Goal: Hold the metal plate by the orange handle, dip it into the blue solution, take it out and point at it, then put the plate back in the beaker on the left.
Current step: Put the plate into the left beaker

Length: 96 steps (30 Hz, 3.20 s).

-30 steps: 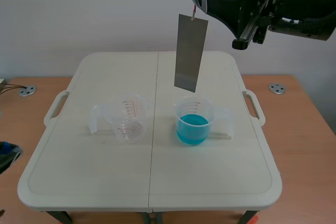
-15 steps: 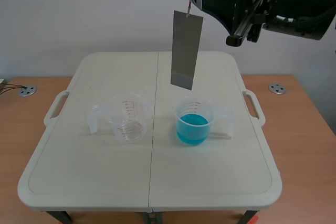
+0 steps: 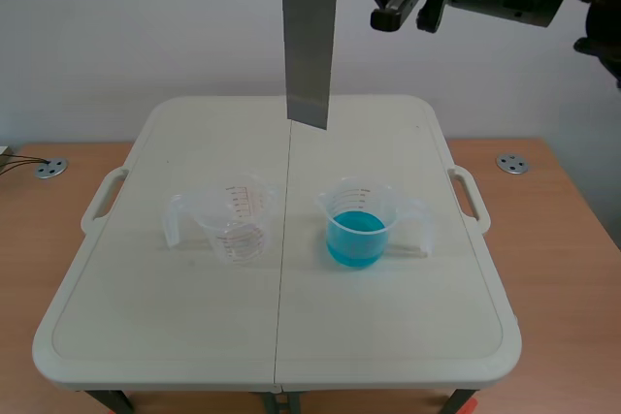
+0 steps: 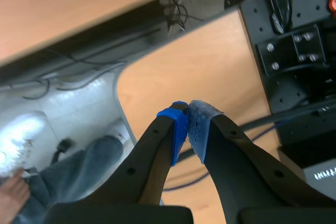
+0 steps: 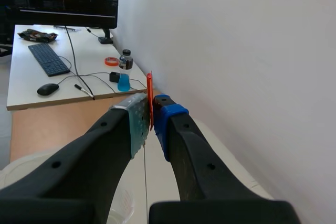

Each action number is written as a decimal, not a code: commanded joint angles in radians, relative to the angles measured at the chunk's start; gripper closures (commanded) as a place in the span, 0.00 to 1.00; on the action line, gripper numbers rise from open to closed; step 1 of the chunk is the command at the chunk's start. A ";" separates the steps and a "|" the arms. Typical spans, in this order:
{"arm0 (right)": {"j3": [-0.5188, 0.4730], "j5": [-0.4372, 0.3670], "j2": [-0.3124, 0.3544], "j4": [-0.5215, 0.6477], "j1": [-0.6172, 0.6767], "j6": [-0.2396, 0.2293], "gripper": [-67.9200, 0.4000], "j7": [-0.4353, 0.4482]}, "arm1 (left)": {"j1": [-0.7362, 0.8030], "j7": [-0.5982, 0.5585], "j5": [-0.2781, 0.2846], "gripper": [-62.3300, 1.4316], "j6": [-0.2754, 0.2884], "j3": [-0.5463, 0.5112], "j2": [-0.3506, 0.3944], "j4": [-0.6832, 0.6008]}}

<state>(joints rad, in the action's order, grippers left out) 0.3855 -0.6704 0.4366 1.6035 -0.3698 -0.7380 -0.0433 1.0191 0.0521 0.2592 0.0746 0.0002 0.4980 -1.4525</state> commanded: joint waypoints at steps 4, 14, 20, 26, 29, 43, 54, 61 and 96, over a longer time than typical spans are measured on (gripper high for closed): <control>0.037 -0.012 -0.043 0.009 -0.058 0.016 0.97 -0.016 | 0.002 -0.007 -0.016 0.93 0.003 0.011 -0.004 -0.002; 0.105 -0.010 -0.140 -0.070 -0.116 0.016 0.97 -0.045 | 0.002 -0.009 -0.019 0.93 0.003 0.013 -0.004 0.000; 0.149 -0.002 -0.194 -0.170 -0.154 0.015 0.97 -0.045 | -0.002 0.002 -0.016 0.93 0.003 0.013 -0.005 0.001; 0.186 0.032 -0.244 -0.251 -0.182 0.015 0.97 -0.044 | -0.003 0.000 -0.016 0.93 0.002 0.013 -0.004 0.002; 0.187 0.048 -0.266 -0.274 -0.181 0.013 0.97 -0.045 | -0.003 0.000 -0.016 0.93 0.002 0.013 -0.004 0.002; 0.237 0.069 -0.282 -0.305 -0.181 0.011 0.97 -0.045 | -0.012 -0.006 -0.016 0.93 0.005 0.013 -0.004 0.003; 0.238 0.069 -0.281 -0.305 -0.175 0.011 0.97 -0.058 | -0.020 -0.006 -0.016 0.93 0.006 0.013 -0.004 0.003; 0.238 0.069 -0.282 -0.364 -0.173 0.011 0.97 -0.044 | -0.020 -0.006 -0.016 0.93 0.006 0.013 -0.004 0.003; 0.348 0.069 -0.282 -0.620 -0.173 -0.008 0.97 0.084 | -0.019 -0.006 -0.016 0.93 0.006 0.013 -0.004 0.003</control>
<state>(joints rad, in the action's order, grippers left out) 0.7353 -0.5873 0.1581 0.9825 -0.5198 -0.7303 0.0216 0.9974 0.0547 0.2371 0.0788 0.0113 0.4904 -1.4429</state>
